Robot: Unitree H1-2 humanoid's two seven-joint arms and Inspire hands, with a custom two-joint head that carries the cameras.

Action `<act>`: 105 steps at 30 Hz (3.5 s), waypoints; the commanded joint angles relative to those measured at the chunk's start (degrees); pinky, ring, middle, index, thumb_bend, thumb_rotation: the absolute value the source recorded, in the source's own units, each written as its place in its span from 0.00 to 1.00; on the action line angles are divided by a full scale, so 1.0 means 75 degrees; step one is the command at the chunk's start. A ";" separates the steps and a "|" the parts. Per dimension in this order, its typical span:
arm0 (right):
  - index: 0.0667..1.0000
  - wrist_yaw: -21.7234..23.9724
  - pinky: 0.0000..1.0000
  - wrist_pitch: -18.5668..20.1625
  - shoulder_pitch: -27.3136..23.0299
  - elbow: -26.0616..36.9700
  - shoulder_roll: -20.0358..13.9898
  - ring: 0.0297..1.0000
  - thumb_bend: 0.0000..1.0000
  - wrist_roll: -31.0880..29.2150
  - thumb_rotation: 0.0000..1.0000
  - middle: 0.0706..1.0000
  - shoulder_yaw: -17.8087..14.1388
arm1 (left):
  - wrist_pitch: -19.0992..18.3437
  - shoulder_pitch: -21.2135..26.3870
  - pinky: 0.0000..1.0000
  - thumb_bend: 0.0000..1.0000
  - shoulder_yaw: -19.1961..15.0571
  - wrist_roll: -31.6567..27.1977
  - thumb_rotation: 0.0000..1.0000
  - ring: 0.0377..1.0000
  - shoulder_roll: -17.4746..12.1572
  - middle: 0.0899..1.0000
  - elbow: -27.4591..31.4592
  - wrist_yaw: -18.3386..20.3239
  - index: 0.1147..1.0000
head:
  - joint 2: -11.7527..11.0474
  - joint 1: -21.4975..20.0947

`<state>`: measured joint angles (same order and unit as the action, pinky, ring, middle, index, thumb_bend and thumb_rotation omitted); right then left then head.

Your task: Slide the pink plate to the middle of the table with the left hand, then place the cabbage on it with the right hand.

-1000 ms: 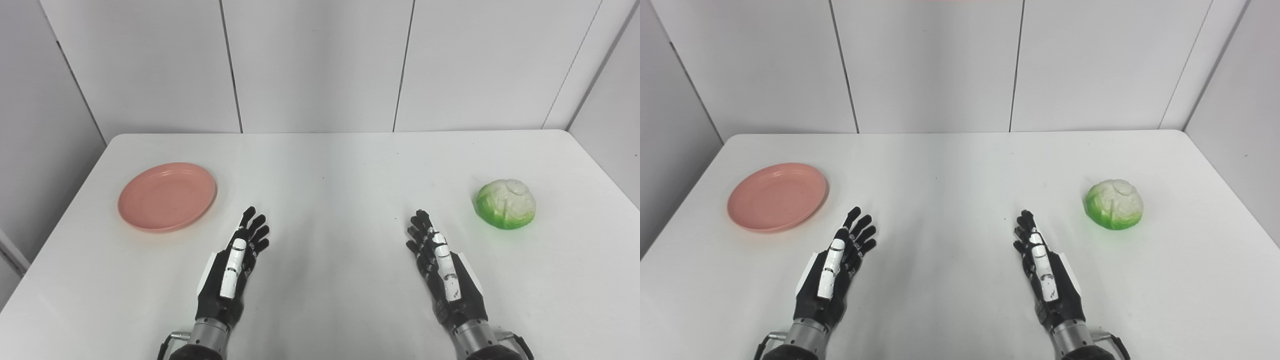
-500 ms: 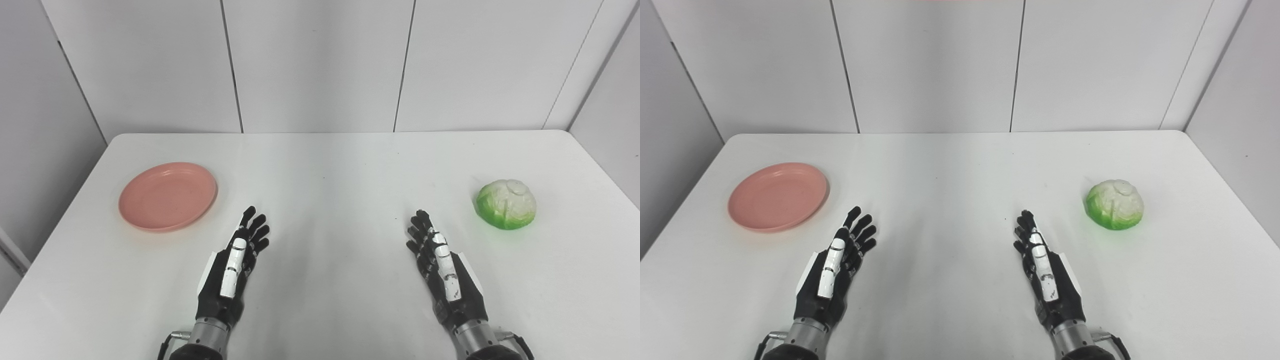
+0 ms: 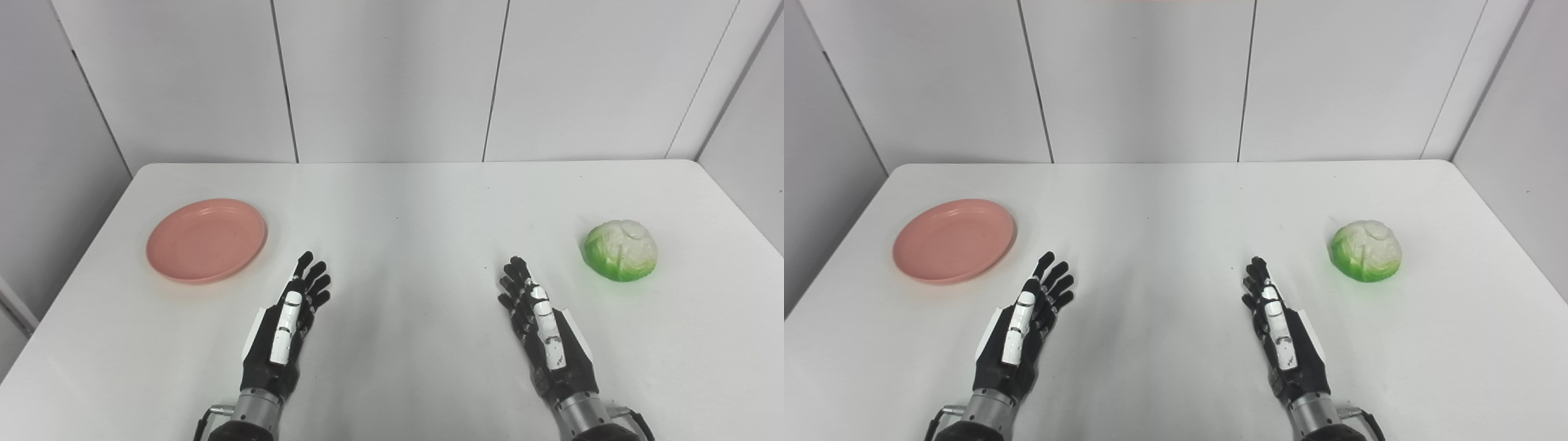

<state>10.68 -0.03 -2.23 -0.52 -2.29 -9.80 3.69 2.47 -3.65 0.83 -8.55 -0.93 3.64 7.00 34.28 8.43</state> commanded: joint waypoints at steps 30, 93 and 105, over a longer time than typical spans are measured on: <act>1.00 0.0384 1.00 -0.1047 -0.1004 -0.2439 -0.0704 1.00 0.31 -0.0291 1.00 1.00 -0.0511 | 0.0618 0.0162 0.95 0.50 0.0194 0.0271 1.00 0.95 0.0479 0.96 -0.1969 -0.0324 0.97 | -0.0969 0.1546; 1.00 0.0218 1.00 -0.0588 -0.0806 -0.1691 -0.0561 1.00 0.30 -0.0160 1.00 1.00 -0.0387 | -0.2030 0.1988 0.95 0.51 -0.1490 -0.0528 1.00 0.90 -0.1158 0.91 0.2871 -0.0533 0.91 | -0.0526 0.1726; 1.00 0.0212 1.00 -0.0532 -0.0812 -0.1641 -0.0575 1.00 0.29 -0.0187 1.00 1.00 -0.0406 | -0.1959 0.2897 0.93 0.49 -0.2836 -0.1157 1.00 0.93 -0.2280 0.93 0.1534 -0.0562 0.92 | -0.0449 0.1788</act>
<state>13.82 -6.49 -1.48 -1.58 -2.97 -11.97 3.91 -13.77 13.02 -18.59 -15.75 -14.70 15.42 2.89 30.85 21.80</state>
